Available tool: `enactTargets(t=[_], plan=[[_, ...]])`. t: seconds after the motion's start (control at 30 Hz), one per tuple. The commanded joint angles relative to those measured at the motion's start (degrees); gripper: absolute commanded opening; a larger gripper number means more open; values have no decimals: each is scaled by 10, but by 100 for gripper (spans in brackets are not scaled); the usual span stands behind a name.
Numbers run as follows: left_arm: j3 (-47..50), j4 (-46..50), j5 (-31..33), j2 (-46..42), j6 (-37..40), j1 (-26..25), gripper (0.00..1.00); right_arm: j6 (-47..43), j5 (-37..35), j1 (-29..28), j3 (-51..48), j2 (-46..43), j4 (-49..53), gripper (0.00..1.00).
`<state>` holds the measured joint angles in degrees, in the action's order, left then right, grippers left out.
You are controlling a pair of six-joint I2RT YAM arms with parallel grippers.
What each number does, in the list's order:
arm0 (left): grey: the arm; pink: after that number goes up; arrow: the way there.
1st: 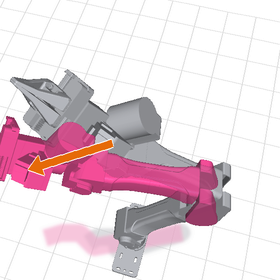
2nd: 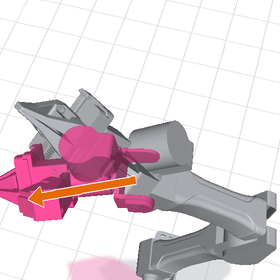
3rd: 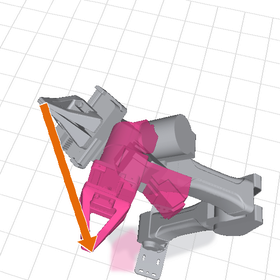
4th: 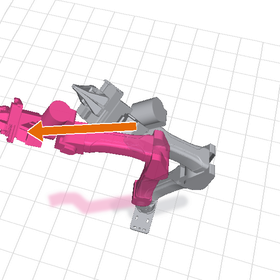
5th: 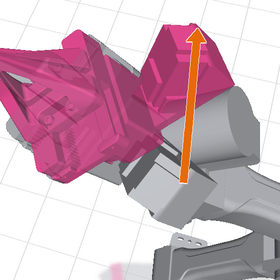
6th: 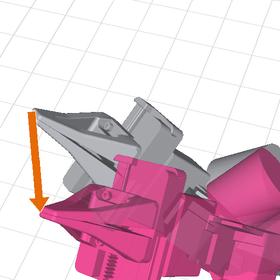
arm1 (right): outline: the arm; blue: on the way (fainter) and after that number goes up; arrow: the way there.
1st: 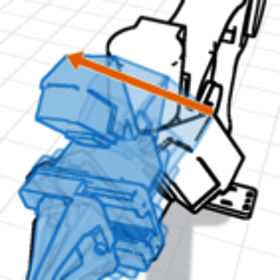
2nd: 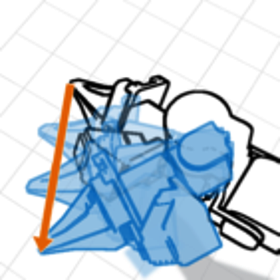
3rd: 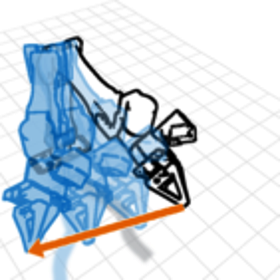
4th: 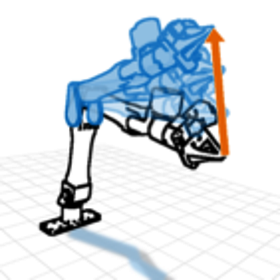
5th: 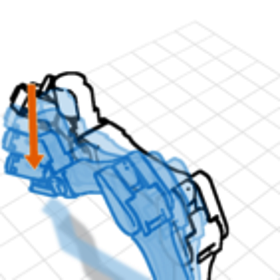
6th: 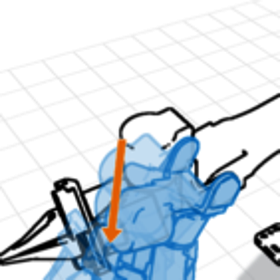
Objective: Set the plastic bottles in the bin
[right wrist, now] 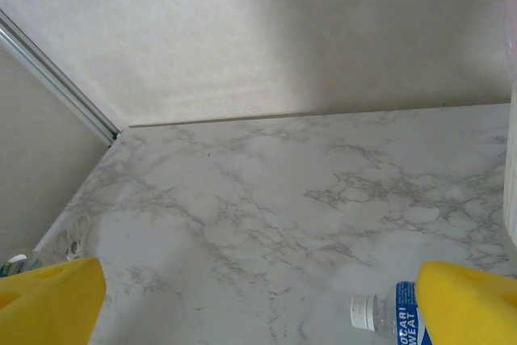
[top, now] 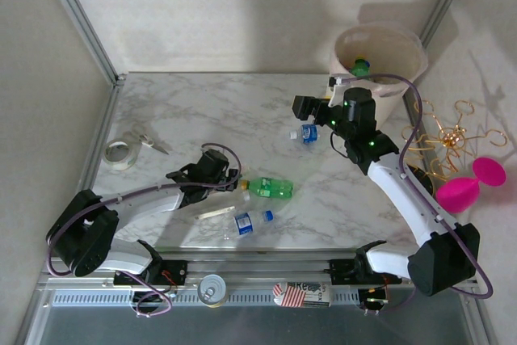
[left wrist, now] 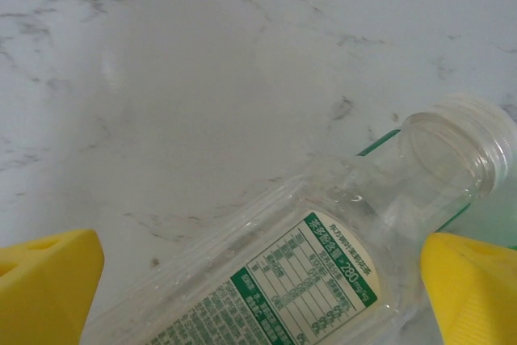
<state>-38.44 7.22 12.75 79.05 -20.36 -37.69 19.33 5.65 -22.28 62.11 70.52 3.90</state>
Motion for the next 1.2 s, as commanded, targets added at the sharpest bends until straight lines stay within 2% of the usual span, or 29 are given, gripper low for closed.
enactTargets(t=[0.0, 0.23, 0.43, 0.6, 0.87, 1.17], plan=[[-20, 14, 68, 15, -13, -3, 99, 8, -6, -1, -13, -14, -15, 99], [-33, -9, 101, 53, -37, 5, 100, 7, -11, -2, -18, -18, -12, 99], [-33, -24, 41, 61, -60, 37, 100, 4, -14, -1, -23, -18, -8, 99], [-32, -5, -5, 57, -43, 44, 100, 4, -18, -2, -31, -17, -10, 99], [-13, 11, -24, 64, -46, 44, 99, 10, -9, -2, -38, -5, -20, 99], [-19, -3, -14, 107, -39, 49, 98, 13, -6, -2, -38, 0, -21, 99]])
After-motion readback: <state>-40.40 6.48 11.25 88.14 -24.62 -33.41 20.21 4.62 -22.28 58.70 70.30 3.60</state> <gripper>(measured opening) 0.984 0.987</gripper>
